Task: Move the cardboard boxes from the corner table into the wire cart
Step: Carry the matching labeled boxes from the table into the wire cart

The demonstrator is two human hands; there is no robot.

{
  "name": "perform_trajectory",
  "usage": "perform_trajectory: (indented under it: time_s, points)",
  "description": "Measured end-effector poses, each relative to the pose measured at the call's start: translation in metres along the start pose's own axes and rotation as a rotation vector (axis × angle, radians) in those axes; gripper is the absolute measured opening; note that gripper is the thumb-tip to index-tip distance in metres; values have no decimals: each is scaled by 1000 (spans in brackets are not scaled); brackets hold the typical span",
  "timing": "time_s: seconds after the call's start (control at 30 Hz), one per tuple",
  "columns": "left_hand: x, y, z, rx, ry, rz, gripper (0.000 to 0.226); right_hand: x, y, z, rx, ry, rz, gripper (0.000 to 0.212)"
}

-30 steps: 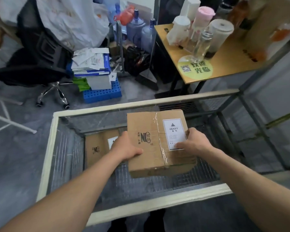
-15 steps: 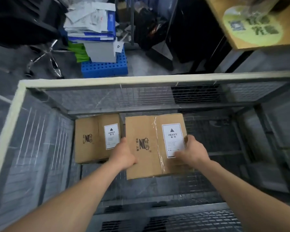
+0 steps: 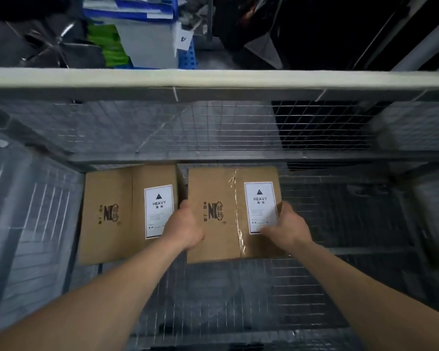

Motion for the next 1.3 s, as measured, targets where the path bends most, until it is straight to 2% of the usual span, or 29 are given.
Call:
perform_trajectory:
  time_s: [0.1, 0.23, 0.37, 0.47, 0.57, 0.83, 1.1, 1.3]
  points:
    - [17, 1, -2, -45, -4, 20, 72, 13, 8, -6, 27, 24, 13, 68]
    - [28, 2, -5, -69, -16, 39, 83, 17, 26, -14, 52, 60, 100, 93]
    - [25, 0, -6, -28, -29, 19, 93, 13, 33, -20, 47, 97, 137, 90]
    - [12, -6, -1, 27, -63, -31, 91, 1, 36, -17, -6, 106, 152, 101]
    - [-13, -18, 8, 99, -67, -99, 85, -22, 42, -1, -14, 81, 173, 85]
    - [-135, -91, 61, 424, -100, -357, 72, -142, 55, 90, -147, -39, 199, 52]
    - [-291, -183, 95, 698, -151, -668, 69, -300, 44, 195, -290, -233, 126, 61]
    - [-422, -241, 93, 843, -163, -968, 76, -442, 11, 256, -235, -428, -26, 58]
Point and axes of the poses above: each hand's wrist, its own x-axis towards the middle knuckle, its own z-axis out of the back of the hand, y = z × x, the point moved 6 cm from there along x, towards the middle knuckle, and after that the axes turned 6 degrees about y, right-handed, at the moved point
